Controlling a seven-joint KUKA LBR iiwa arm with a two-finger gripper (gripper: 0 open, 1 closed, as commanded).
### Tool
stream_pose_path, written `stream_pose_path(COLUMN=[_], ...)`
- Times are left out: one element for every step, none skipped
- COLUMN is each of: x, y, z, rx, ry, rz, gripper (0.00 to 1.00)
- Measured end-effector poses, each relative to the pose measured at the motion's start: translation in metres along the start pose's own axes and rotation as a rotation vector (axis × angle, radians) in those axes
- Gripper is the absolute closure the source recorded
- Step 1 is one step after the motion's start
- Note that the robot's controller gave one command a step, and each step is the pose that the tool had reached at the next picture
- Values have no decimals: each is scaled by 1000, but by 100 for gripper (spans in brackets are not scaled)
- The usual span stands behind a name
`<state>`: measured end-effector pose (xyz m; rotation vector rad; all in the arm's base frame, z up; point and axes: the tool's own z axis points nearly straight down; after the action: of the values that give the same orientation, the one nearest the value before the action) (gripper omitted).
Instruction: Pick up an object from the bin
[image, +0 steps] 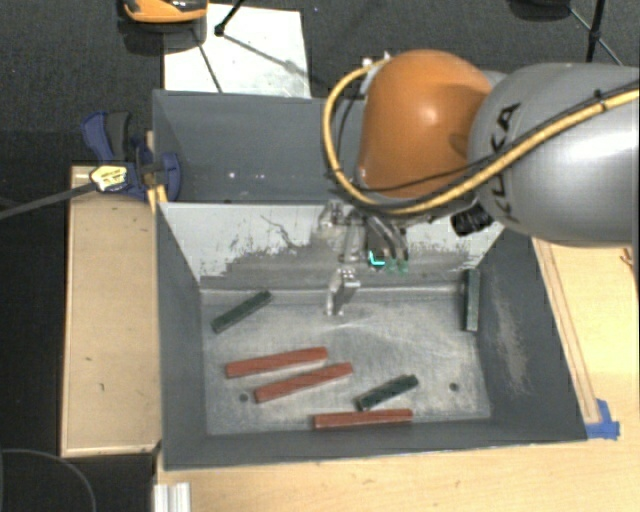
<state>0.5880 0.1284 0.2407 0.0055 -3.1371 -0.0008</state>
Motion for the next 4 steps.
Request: stream_pose_path(x=[-2, 28, 42, 29], y=[-1, -11, -8, 10], z=[-5, 47, 106, 164], rx=[-1, -1, -1, -6], ry=[-8, -12, -10, -22], rz=[3, -14, -28, -51], gripper=[0, 0, 0, 100])
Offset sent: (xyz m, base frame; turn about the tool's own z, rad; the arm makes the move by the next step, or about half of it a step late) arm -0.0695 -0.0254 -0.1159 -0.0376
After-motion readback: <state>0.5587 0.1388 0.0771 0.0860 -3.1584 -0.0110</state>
